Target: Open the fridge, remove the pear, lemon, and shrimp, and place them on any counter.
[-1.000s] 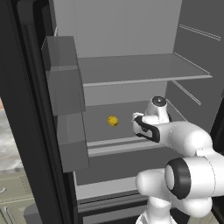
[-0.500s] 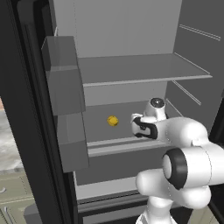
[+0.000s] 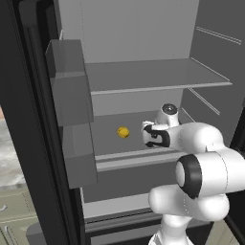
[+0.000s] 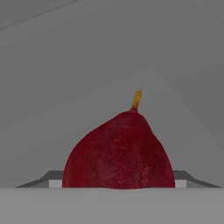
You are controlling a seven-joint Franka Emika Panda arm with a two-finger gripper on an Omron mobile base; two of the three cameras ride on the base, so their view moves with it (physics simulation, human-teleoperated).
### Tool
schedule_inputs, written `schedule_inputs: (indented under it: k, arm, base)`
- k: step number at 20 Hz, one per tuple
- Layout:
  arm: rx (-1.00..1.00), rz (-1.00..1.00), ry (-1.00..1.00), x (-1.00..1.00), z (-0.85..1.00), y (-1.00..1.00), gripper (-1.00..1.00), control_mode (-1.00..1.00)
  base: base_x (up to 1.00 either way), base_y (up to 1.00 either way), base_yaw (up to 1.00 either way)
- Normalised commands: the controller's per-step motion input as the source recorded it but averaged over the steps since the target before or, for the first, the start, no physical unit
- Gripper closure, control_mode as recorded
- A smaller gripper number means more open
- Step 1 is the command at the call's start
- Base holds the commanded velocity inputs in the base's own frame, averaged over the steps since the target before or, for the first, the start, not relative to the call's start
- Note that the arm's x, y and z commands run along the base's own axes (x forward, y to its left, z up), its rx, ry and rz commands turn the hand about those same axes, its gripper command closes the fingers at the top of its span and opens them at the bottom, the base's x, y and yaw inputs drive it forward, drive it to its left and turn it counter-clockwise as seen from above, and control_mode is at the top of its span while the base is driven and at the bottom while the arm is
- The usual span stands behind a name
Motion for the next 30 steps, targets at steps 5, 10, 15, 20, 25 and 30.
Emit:
schedule_inputs:
  k: [5, 10, 15, 20, 25, 30]
  arm:
    - [0.0, 0.0, 0.0, -0.02, 0.0, 0.0, 1.0, -1.0]
    - [0.0, 0.0, -0.21, -0.75, 0.23, 0.0, 1.0, -1.0]
    - [0.0, 0.0, -0.18, -1.0, 0.96, -0.04, 1.0, -1.0]
    - [0.01, 0.0, 0.0, -0.99, 1.0, -0.01, 1.0, -1.0]
    - [0.0, 0.0, 0.16, -0.87, 1.0, 0.01, 1.0, -1.0]
    - [0.01, 0.0, 0.24, -0.65, 1.0, 0.0, 1.0, -1.0]
  base:
    - [0.0, 0.0, 0.0]
    - [0.0, 0.0, 0.0]
    - [0.0, 0.0, 0.0]
    - [0.0, 0.0, 0.0]
    - [0.0, 0.0, 0.0]
    - [0.0, 0.0, 0.0]
